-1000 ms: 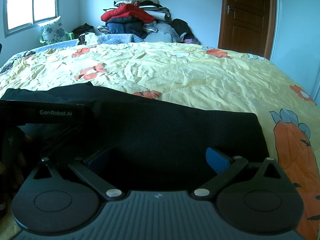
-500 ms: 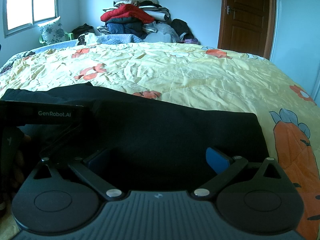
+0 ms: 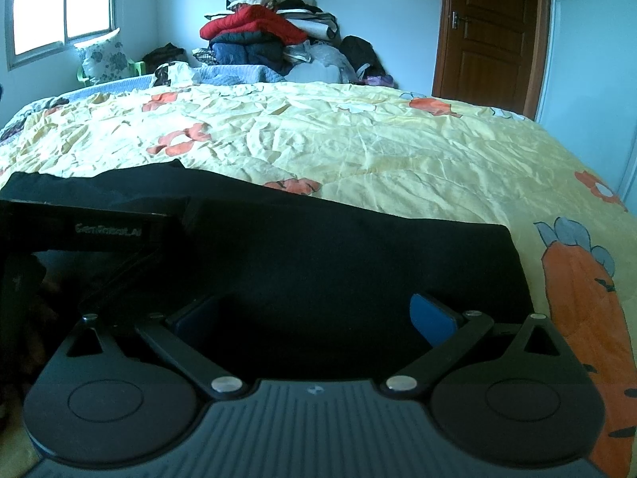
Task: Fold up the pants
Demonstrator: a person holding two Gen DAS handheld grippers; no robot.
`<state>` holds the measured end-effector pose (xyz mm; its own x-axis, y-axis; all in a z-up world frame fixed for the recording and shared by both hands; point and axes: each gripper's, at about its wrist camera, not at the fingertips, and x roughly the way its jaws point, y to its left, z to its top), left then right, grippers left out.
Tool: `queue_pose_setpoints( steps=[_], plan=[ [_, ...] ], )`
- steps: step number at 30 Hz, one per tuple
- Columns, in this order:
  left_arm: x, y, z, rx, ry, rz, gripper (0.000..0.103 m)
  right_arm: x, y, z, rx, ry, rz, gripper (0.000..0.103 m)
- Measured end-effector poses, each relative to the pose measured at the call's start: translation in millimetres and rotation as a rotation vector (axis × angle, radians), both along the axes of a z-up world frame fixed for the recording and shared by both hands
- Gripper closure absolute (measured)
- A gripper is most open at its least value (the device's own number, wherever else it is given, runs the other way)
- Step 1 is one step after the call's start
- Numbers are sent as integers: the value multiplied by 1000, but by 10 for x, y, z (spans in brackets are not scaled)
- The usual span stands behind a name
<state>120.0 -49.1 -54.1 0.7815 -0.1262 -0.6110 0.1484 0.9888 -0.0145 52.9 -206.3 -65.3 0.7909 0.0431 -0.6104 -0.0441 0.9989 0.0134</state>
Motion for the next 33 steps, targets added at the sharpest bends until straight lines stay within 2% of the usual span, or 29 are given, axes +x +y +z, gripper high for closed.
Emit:
queue_pose_setpoints(
  steps=[4, 6, 8, 10, 12, 14, 16, 18, 33],
  plan=[
    [-77, 147, 57, -60, 6, -5, 1, -63, 6, 55, 3, 38, 0, 0],
    [-173, 276, 108, -136, -11, -8, 0, -193, -40, 110, 20, 8, -22, 0],
    [-238, 355, 158, -180, 10, 18, 1, -302, -109, 144, 28, -14, -53, 0],
    [-258, 300, 218, -136, 41, -35, 1, -338, -175, 156, 12, -13, -82, 0],
    [-315, 196, 249, -82, 25, -90, 1, -343, -218, 145, -11, -14, -94, 0],
    [-341, 105, 218, -52, 26, -111, 1, -332, -247, 92, -9, 3, -91, 0],
    [-316, 13, 127, -11, 64, -135, 0, -330, -253, 45, -2, 8, -91, 0],
    [-346, -37, 77, 33, 43, -139, 0, -340, -241, 20, -13, -2, -84, 0],
    [-422, -55, 5, 33, -17, -101, 0, -359, -248, -8, 0, -23, -93, 0]
  ],
)
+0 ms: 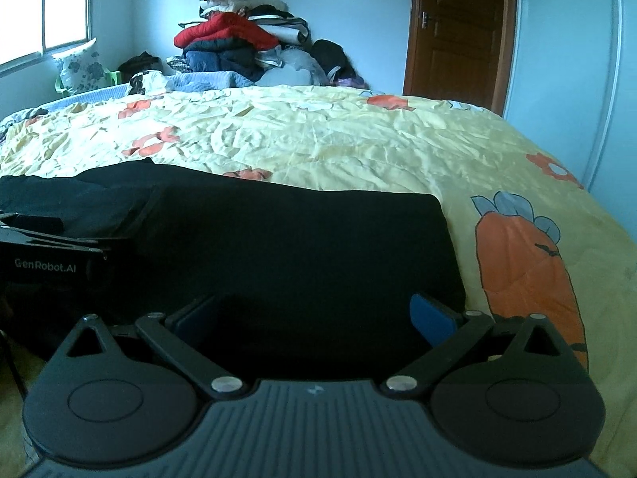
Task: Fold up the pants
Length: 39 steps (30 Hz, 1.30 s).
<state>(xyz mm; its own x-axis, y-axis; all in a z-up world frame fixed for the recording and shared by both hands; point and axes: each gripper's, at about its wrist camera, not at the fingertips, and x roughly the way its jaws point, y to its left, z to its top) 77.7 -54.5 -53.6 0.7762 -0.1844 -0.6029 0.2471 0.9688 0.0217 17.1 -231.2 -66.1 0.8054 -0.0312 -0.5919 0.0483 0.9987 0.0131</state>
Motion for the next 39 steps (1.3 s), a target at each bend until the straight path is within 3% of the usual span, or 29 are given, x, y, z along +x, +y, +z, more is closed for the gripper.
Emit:
queue_pose_setpoints(
  steps=[39],
  plan=[
    [-34, 25, 2, -17, -2, 0, 0, -15, 15, 7, -10, -1, -4, 0]
  ],
)
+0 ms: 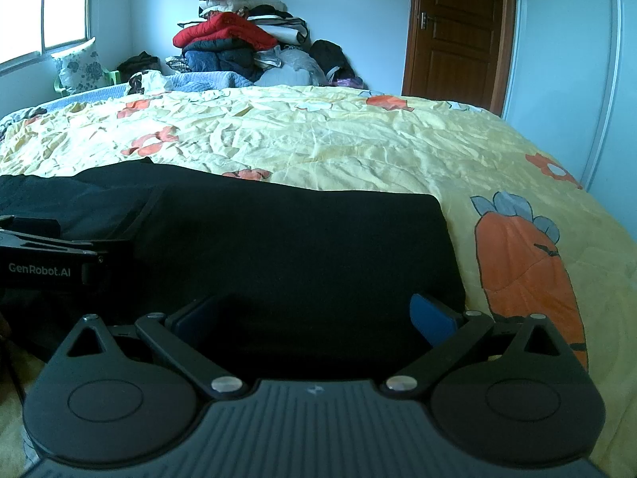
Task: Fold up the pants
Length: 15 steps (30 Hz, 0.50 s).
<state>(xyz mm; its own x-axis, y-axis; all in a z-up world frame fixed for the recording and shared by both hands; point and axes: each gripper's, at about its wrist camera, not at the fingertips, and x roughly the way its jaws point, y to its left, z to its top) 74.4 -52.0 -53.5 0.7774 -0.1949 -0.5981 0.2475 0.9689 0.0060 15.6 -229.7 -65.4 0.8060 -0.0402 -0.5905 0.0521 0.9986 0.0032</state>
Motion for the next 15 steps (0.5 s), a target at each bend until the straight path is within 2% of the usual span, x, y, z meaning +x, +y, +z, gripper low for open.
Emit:
queue_pose_setpoints(
  steps=[8, 11, 15],
  plan=[
    [-7, 36, 39, -17, 4, -4, 0, -5, 6, 9, -1, 1, 2, 0],
    [-43, 117, 106, -31, 8, 2, 0, 19, 17, 89, 5, 19, 2, 0],
    [-30, 207, 229, -8, -4, 40, 0, 135, 32, 247, -9, -17, 22, 0]
  ],
)
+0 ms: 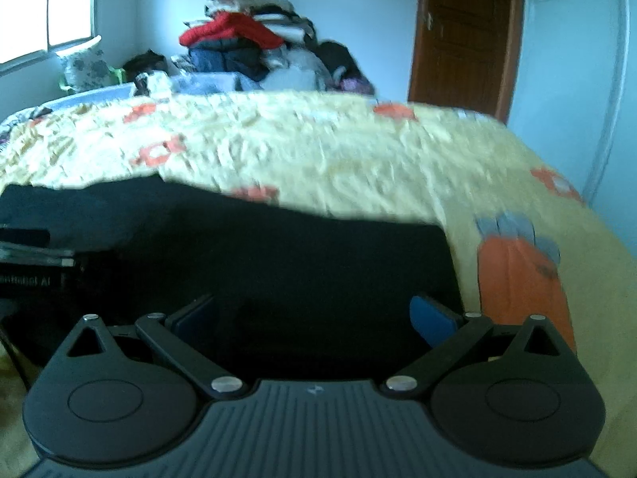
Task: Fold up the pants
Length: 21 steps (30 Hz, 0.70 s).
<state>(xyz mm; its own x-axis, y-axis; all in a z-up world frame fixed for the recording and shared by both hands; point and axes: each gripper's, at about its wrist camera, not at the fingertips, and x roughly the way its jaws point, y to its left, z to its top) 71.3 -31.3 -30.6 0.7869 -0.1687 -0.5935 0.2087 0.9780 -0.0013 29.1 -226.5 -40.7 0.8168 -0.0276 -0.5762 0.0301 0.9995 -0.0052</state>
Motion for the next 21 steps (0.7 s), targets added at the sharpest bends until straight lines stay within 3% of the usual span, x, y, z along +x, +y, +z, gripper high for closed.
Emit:
queue_pose_setpoints(
  steps=[5, 11, 21],
  plan=[
    [34, 99, 94, 51, -22, 32, 0, 323, 30, -134, -28, 122, 13, 0],
    [52, 278, 121, 58, -5, 79, 0, 163, 178, -121, -18, 64, 11, 0],
    [10, 384, 74, 108, 11, 101, 0, 127, 230, -78, 8, 80, 2, 0]
  ],
)
